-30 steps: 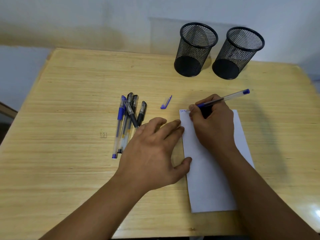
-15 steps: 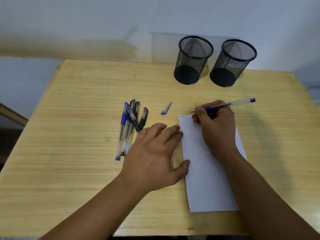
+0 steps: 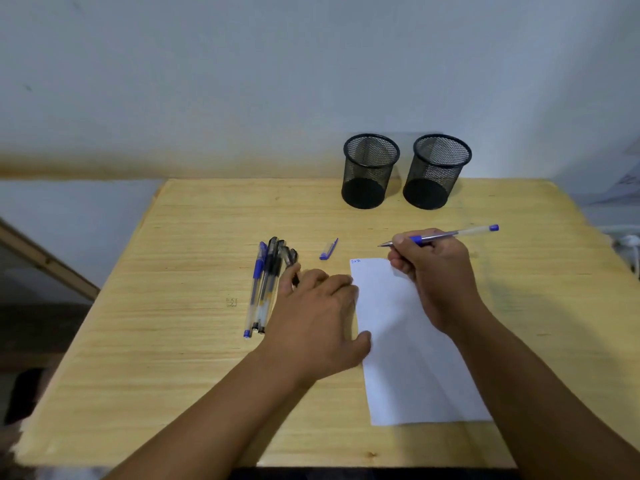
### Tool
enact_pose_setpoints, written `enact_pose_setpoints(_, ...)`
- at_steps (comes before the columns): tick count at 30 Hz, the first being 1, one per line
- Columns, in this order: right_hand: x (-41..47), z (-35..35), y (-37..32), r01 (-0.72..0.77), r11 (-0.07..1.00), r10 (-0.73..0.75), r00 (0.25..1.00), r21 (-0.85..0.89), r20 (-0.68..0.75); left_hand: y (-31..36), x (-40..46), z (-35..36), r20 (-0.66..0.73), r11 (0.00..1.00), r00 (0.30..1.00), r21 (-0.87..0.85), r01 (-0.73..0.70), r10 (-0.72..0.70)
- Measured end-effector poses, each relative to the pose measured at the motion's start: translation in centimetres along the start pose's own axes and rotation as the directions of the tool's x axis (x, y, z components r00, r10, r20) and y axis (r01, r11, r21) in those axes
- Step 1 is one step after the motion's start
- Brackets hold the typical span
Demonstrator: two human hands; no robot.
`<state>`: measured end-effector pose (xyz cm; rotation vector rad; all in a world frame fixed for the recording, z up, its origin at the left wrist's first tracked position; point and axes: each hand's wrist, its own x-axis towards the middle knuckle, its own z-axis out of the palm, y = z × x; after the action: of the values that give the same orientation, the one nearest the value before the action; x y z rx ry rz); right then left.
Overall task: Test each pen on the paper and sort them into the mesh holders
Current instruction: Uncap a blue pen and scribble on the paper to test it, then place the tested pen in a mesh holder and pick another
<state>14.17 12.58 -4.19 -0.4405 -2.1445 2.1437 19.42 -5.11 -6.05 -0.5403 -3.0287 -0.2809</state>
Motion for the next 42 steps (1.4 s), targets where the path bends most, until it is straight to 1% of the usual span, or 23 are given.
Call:
enact_pose_setpoints(2,-0.7,-0.5,-0.1,0.009,1.0,-0.009,1.0,0.01,0.002,0.2,0.1,0.0,-0.027,0.997,0.999,-0.075,0.029,-0.031)
enact_pose_setpoints(4,-1.3,-1.0,-0.2,0.027,0.999,-0.027,1.0,0.02,0.016,0.2,0.2,-0.3,-0.103,0.989,0.992,-0.141,0.055,-0.07)
enact_pose_setpoints(6,-2.0,-1.6,-0.2,0.045,0.999,-0.046,0.998,0.029,0.039,-0.1,0.9,-0.7,-0.194,0.98,0.971,-0.168,0.107,-0.139)
enact_pose_setpoints(7,-2.3,-1.8,-0.1,0.048,0.998,-0.05,0.998,0.036,0.044,-0.5,1.5,-0.9,-0.217,0.975,0.959,-0.17,0.147,-0.182)
enact_pose_setpoints(10,-3.2,-2.6,0.3,0.049,0.998,-0.05,0.998,0.042,0.038,-1.6,3.8,-1.3,-0.2,0.954,0.935,-0.133,0.27,-0.292)
enact_pose_setpoints(13,-3.9,-3.4,0.6,0.036,0.998,-0.038,0.999,0.052,0.03,-2.0,5.5,-1.0,-0.15,0.942,0.93,-0.075,0.328,-0.336)
enact_pose_setpoints(20,-4.9,-4.7,1.1,0.029,0.998,-0.03,0.999,0.051,0.012,-1.9,7.4,-0.5,-0.115,0.937,0.93,-0.016,0.35,-0.35)
enact_pose_setpoints(26,-4.9,-5.0,1.2,0.031,0.998,-0.033,0.999,0.058,0.019,-2.0,7.5,-0.6,-0.135,0.923,0.916,0.024,0.385,-0.379)
enact_pose_setpoints(29,-4.9,-5.0,1.2,0.025,0.997,-0.027,0.999,0.072,0.02,-2.2,7.4,-0.8,-0.171,0.924,0.914,0.044,0.38,-0.368)
enact_pose_setpoints(32,-4.8,-4.9,1.1,0.03,0.995,-0.031,0.999,0.096,0.013,-2.2,7.1,-1.2,-0.256,0.934,0.9,-0.04,0.356,-0.354)
enact_pose_setpoints(36,-4.5,-5.0,0.0,0.068,0.991,-0.067,0.998,0.117,-0.009,-1.6,5.9,-2.2,-0.311,0.936,0.899,-0.267,0.23,-0.309)
enact_pose_setpoints(39,-4.2,-5.0,-1.2,0.14,0.986,-0.141,0.99,0.092,0.005,-1.0,4.3,-2.8,-0.308,0.897,0.912,-0.425,0.122,-0.27)
enact_pose_setpoints(42,-4.0,-4.7,-2.2,0.188,0.979,-0.191,0.981,0.079,0.034,-0.3,3.0,-3.0,-0.292,0.819,0.918,-0.571,0.056,-0.267)
